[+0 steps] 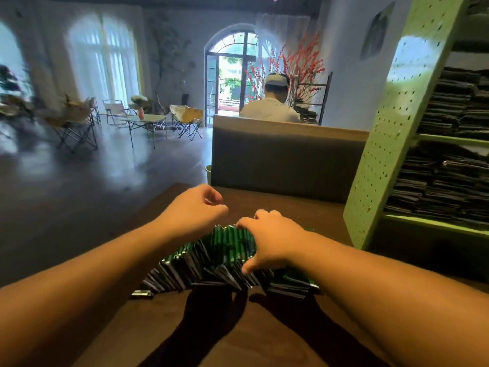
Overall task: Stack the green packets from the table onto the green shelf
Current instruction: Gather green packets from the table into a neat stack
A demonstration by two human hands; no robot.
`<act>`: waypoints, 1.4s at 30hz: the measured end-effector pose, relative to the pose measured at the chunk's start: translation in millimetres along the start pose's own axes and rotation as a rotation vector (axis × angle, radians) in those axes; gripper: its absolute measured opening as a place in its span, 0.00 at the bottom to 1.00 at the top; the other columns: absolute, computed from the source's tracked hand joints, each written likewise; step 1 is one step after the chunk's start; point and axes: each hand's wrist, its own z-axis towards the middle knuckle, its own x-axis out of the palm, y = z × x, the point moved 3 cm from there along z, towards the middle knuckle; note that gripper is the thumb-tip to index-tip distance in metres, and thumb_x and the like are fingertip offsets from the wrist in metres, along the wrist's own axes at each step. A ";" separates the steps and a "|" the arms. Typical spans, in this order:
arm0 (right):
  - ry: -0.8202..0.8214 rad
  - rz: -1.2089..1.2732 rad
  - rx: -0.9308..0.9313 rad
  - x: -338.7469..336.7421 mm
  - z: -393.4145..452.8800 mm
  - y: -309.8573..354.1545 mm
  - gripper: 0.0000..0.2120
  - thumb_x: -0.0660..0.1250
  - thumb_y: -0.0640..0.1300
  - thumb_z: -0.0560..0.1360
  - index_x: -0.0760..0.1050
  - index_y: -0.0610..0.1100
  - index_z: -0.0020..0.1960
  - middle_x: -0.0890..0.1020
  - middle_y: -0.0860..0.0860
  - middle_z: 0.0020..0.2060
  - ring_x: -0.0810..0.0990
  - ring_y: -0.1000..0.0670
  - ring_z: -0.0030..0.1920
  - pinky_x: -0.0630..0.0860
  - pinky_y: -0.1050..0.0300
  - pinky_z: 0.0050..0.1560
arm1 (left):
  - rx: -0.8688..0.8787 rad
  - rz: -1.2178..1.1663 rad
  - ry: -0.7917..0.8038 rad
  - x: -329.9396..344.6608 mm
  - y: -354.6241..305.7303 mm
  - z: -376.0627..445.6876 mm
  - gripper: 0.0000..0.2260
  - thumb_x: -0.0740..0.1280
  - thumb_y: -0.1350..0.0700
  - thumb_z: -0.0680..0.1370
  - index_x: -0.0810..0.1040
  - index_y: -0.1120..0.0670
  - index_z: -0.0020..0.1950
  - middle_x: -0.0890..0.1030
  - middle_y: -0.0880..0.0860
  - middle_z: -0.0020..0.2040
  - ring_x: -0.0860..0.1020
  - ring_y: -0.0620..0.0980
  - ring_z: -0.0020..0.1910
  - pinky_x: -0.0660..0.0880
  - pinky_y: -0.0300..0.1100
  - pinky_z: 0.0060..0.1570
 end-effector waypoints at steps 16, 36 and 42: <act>-0.199 0.070 -0.036 32.3 -9.3 -6.0 0.16 0.69 0.39 0.76 0.81 0.49 0.62 0.77 0.48 0.56 0.76 0.44 0.58 0.76 0.49 0.59 | 0.166 0.249 0.020 29.5 37.4 -21.3 0.11 0.68 0.50 0.80 0.76 0.45 0.61 0.77 0.46 0.54 0.76 0.42 0.45 0.77 0.43 0.48; -0.826 0.425 -0.034 0.0 -94.8 -52.4 0.20 0.75 0.37 0.73 0.81 0.47 0.64 0.83 0.52 0.59 0.78 0.55 0.60 0.75 0.57 0.65 | -0.335 -0.941 0.096 107.4 -14.4 -41.4 0.24 0.71 0.49 0.78 0.70 0.48 0.72 0.76 0.53 0.67 0.78 0.56 0.62 0.80 0.54 0.55; -0.883 0.385 -0.209 11.4 -139.0 -51.6 0.23 0.78 0.37 0.68 0.81 0.48 0.62 0.81 0.53 0.60 0.76 0.54 0.61 0.69 0.69 0.65 | -0.277 -1.269 0.396 145.7 -50.3 -52.0 0.25 0.70 0.41 0.72 0.79 0.55 0.63 0.86 0.56 0.49 0.86 0.54 0.50 0.81 0.53 0.45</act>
